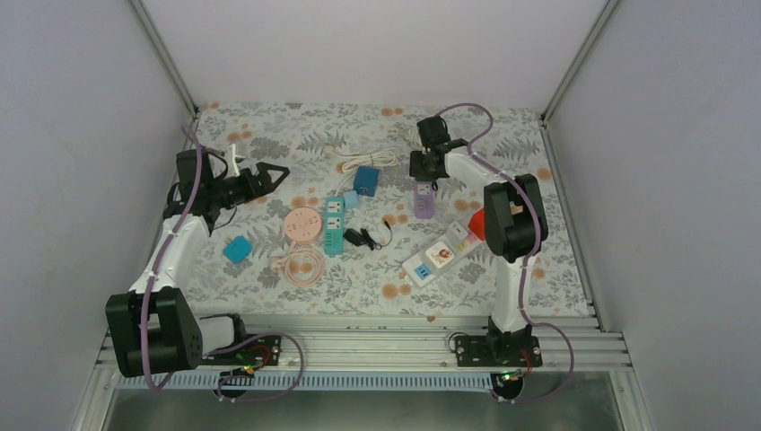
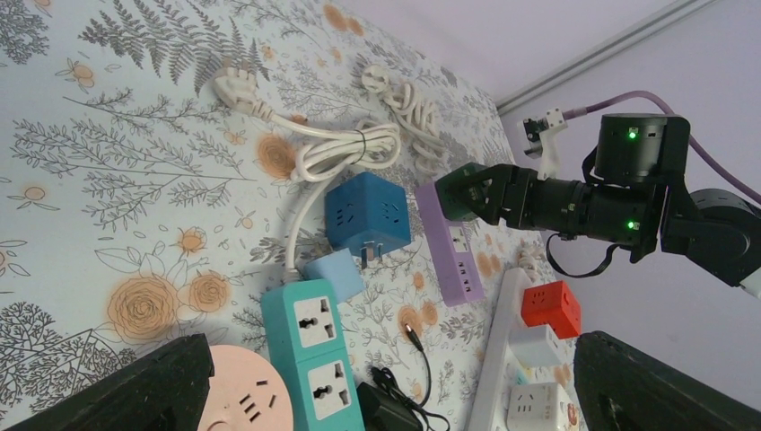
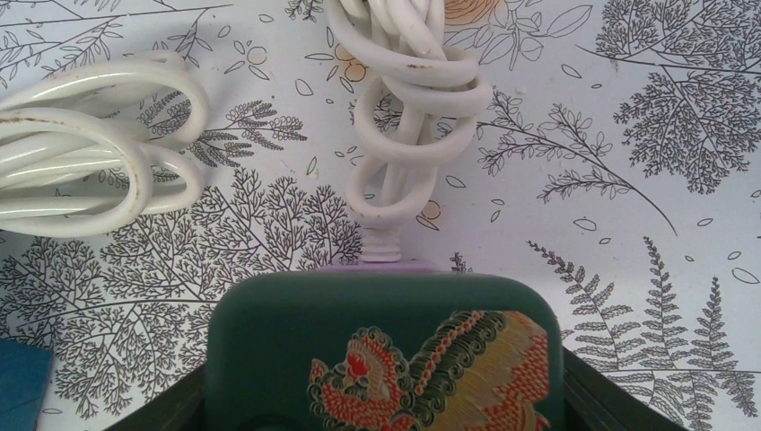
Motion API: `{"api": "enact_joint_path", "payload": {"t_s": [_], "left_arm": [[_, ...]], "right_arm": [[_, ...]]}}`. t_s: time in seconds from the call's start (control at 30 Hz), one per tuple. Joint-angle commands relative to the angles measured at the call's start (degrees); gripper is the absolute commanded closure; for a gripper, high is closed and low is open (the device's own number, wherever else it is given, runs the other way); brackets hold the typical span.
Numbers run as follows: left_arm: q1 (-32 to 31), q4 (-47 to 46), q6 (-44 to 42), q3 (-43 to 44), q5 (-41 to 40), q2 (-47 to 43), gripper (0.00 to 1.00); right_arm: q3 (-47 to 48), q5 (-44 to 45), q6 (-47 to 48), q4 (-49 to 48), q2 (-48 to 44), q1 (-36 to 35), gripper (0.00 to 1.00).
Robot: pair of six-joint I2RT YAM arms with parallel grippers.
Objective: Insert the plug
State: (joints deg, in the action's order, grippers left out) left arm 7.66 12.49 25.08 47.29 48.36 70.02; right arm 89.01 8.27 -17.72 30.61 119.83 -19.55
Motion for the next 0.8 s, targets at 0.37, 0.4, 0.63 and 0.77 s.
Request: {"api": "enact_joint_path", "payload": {"t_s": [0.37,0.4,0.63,0.77], "left_arm": [[-1.0,-3.6,0.7,-1.2,3.7,1.4,0.00],[-1.5,-3.2,0.4,-1.1,2.9,1.5,0.00],[-4.7,0.3,-1.5,0.8,-1.0,2.6,0.00],[-5.9,2.5,-2.8,2.6,-3.6,2.3,0.00]], "right_arm": [[1.7,-4.0,4.4,5.4,0.4,1.4,0.49],[2.7,-3.4,4.4,5.5,0.2,1.1,0.45],[0.7,-1.8,4.4,0.4,-7.0,0.7,0.02],[0.6,-3.5,5.7,-2.1,-11.6,0.7,0.00]]}}
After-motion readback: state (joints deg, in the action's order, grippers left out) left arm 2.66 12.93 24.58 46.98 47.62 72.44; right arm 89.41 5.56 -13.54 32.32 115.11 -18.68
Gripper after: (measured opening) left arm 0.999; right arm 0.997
